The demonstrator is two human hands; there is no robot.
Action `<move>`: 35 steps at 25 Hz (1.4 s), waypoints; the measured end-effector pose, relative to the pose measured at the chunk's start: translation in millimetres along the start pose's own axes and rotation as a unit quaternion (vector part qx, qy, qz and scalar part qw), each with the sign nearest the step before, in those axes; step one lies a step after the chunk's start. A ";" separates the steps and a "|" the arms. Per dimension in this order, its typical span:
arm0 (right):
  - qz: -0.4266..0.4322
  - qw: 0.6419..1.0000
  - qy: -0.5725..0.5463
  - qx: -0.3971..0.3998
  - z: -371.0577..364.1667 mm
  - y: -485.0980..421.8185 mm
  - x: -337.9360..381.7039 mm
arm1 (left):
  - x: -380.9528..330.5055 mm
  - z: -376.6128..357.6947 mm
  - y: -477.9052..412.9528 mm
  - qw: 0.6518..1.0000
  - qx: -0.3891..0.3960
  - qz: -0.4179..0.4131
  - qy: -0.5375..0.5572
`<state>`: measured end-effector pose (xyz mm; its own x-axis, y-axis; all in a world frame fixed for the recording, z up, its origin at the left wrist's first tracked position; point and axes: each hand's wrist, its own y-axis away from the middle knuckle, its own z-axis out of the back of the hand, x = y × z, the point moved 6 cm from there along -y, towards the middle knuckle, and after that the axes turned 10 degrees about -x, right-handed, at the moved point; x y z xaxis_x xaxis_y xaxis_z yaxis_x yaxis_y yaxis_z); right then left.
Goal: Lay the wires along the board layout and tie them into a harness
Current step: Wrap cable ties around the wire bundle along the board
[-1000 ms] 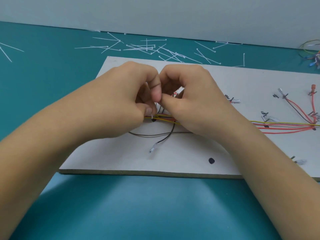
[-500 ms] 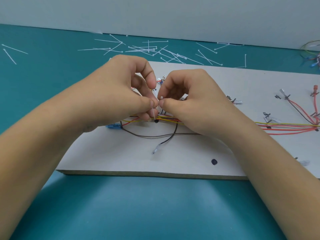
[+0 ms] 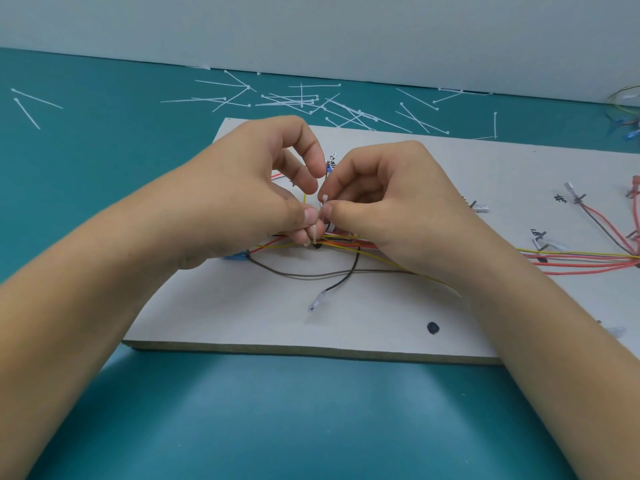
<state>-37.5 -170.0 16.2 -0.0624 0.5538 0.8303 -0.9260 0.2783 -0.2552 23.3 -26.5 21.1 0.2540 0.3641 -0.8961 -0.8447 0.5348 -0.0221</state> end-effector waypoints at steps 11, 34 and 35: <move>0.007 1.000 0.008 0.020 -3.5 1.3 -0.9 | 1.7 -2.3 -1.1 1.000 -0.015 0.006 0.001; 0.044 0.992 -0.008 0.118 1.1 1.4 -2.6 | -1.0 -1.8 1.7 1.000 0.018 -0.010 -0.010; 0.046 0.992 -0.002 0.115 1.3 1.0 -3.1 | -1.1 -0.3 2.2 1.000 0.023 -0.006 -0.010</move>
<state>-38.7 -172.5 14.0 -0.1507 0.5654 0.8109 -0.9768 0.0411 -0.2102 21.1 -25.9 21.9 0.2740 0.3712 -0.8872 -0.8189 0.5738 -0.0128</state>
